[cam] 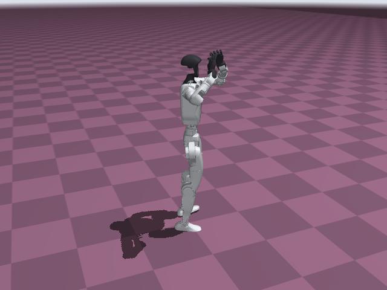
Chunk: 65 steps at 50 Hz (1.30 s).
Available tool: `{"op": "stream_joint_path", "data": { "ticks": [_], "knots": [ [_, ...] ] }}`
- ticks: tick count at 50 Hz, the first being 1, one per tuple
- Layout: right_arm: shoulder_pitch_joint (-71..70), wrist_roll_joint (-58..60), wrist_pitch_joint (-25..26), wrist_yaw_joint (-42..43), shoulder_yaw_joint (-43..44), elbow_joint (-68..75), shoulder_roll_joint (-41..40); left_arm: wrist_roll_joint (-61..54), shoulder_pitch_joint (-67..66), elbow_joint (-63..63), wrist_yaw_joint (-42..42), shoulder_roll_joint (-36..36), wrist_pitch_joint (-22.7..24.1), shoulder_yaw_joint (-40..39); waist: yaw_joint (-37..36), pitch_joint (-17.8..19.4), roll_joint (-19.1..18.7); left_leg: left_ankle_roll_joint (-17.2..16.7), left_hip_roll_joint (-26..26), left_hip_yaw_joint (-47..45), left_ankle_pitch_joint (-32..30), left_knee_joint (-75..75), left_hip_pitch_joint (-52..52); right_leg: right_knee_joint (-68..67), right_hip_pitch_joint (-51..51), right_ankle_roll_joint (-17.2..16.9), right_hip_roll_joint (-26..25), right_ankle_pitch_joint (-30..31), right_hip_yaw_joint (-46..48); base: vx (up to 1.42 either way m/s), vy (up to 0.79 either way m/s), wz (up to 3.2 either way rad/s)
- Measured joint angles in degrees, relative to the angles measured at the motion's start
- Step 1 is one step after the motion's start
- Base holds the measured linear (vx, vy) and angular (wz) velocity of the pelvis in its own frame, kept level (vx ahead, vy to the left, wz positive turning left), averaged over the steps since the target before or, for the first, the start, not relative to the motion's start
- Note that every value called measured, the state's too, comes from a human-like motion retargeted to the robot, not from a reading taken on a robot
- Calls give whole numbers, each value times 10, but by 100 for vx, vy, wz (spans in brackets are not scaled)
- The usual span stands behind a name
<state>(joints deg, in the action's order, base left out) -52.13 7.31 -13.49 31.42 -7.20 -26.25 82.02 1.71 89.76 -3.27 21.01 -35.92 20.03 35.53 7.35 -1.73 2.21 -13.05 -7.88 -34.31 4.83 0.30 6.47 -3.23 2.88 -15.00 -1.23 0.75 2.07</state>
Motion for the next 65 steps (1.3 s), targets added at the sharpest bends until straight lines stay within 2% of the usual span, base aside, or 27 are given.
{"op": "stream_joint_path", "data": {
  "ticks": [5,10,20,65],
  "knots": [
    [-29,2,-2,5,-30,5,8,-6,10,11,0,-5,2,16,-4,-26,-2,7,5,-16,6,-12,2,9,-1,0,5,-2,55,11,7,-24],
    [-48,3,-2,15,-46,7,15,-15,14,16,1,-6,4,22,-5,-34,1,7,12,-12,14,-13,10,7,6,0,12,-10,39,11,5,6],
    [-68,2,3,15,-54,14,16,-55,5,0,-24,-6,7,12,-21,-37,1,4,5,-17,22,-10,18,-3,7,0,4,-17,30,4,-1,-2],
    [-86,-2,5,-1,-74,18,25,-58,-15,3,-12,-6,13,-4,-12,-23,4,-4,11,-29,29,-13,18,8,8,0,7,-25,17,0,0,0]
  ]
}}
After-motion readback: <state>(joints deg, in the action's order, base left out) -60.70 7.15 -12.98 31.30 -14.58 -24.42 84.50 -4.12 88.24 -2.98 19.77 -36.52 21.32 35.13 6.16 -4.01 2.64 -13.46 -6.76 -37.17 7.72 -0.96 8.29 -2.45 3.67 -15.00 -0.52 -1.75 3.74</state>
